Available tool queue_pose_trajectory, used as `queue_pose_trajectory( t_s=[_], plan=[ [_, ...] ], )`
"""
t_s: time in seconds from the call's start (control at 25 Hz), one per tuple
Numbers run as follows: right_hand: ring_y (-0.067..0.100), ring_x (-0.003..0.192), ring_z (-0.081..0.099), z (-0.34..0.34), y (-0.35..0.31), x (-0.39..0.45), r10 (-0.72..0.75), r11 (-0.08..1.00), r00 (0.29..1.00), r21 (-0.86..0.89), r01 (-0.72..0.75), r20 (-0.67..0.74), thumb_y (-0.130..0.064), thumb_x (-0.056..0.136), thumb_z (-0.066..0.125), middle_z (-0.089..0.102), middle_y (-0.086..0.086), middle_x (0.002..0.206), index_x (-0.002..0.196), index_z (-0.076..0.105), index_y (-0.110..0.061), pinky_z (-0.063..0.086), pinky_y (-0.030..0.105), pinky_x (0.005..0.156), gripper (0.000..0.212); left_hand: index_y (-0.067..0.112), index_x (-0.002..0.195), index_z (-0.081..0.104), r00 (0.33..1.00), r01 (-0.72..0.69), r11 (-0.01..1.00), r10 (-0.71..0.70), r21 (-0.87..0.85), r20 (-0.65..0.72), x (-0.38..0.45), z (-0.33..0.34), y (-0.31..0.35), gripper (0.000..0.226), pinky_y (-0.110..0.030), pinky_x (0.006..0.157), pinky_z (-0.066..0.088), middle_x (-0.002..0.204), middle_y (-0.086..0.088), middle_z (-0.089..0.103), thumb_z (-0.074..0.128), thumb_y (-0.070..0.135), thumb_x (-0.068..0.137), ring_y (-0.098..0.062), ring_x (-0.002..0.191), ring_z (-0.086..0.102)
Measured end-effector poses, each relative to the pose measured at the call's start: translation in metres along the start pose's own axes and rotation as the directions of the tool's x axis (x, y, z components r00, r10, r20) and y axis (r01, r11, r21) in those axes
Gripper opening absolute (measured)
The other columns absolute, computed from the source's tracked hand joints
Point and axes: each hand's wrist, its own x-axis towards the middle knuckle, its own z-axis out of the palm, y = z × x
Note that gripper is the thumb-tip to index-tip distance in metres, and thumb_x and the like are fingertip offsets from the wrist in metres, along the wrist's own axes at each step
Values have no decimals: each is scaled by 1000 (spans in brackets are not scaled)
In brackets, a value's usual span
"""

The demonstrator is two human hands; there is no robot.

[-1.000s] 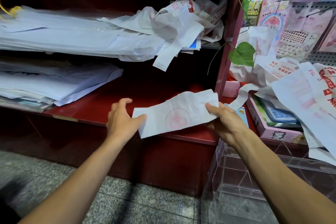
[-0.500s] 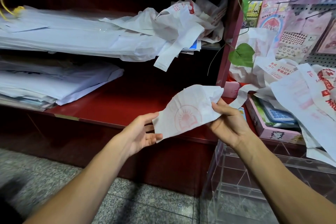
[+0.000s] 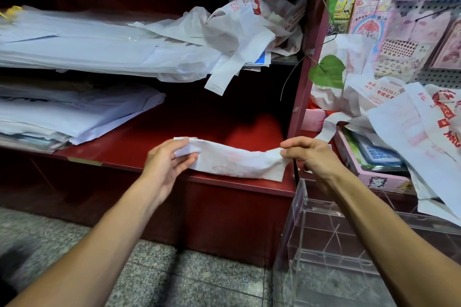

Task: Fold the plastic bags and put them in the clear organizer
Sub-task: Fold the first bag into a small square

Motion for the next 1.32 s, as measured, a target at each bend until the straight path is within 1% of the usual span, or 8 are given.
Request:
queue_pose_trajectory(
  t_s=[0.36,0.6,0.8,1.0,1.08,1.16,1.24,1.32],
  plan=[
    [10,65,61,15,-2,19,-215,962,964,136,237,-158,13,84,63,62,4,72,83,65,-14,54,22,70,27,11,86,73,972,-227,960,232,165,-16,12,-1,-2,25,-31,88,51,96,-11,70,62,-10,78,-23,93,67],
    [18,57,56,15,31,28,7,978,954,-198,-69,-299,0,73,68,63,8,67,86,62,-13,50,37,60,20,17,82,74,994,10,850,49,527,-98,21,-25,-35,26,-30,76,48,91,-6,71,66,-7,75,-21,88,62],
    [21,80,55,27,32,6,-395,662,913,-721,206,-101,-11,83,58,60,-1,91,95,59,-18,42,33,71,14,11,101,67,996,-21,842,64,539,-62,20,-23,-39,32,-29,68,57,104,-11,64,66,-10,78,-22,86,64],
    [32,98,56,45,38,-2,-373,306,903,-890,338,214,-23,88,56,63,5,112,111,62,-18,45,40,82,25,17,114,54,951,28,866,131,499,-281,22,-19,-40,46,-38,79,57,106,-7,60,62,-4,73,-27,95,63],
    [32,103,54,42,34,2,-413,441,907,-854,277,82,-20,86,58,62,7,115,116,60,-15,45,42,87,31,20,118,54,934,-24,617,294,787,-202,13,-18,-35,45,-39,90,48,118,-6,54,64,4,76,-28,104,55],
    [27,104,57,33,27,11,-304,640,953,-739,209,6,-18,83,61,65,4,112,119,59,-16,48,40,91,36,22,119,57,837,-319,184,515,930,185,-1,-6,-28,41,-40,93,40,123,-2,53,64,13,80,-29,111,49],
    [20,97,61,25,20,18,-95,732,992,-669,130,88,-21,81,68,66,-2,104,122,58,-18,49,33,86,42,22,122,60,721,-595,7,448,804,529,-12,22,-25,38,-39,97,37,127,2,56,60,20,83,-26,118,48],
    [16,89,61,22,17,18,16,703,982,-700,124,191,-24,77,76,63,-5,96,125,54,-21,47,28,78,53,20,137,49,752,-627,-50,219,777,621,-12,51,-41,47,-37,110,29,144,2,47,56,28,91,-23,134,38]
  ],
)
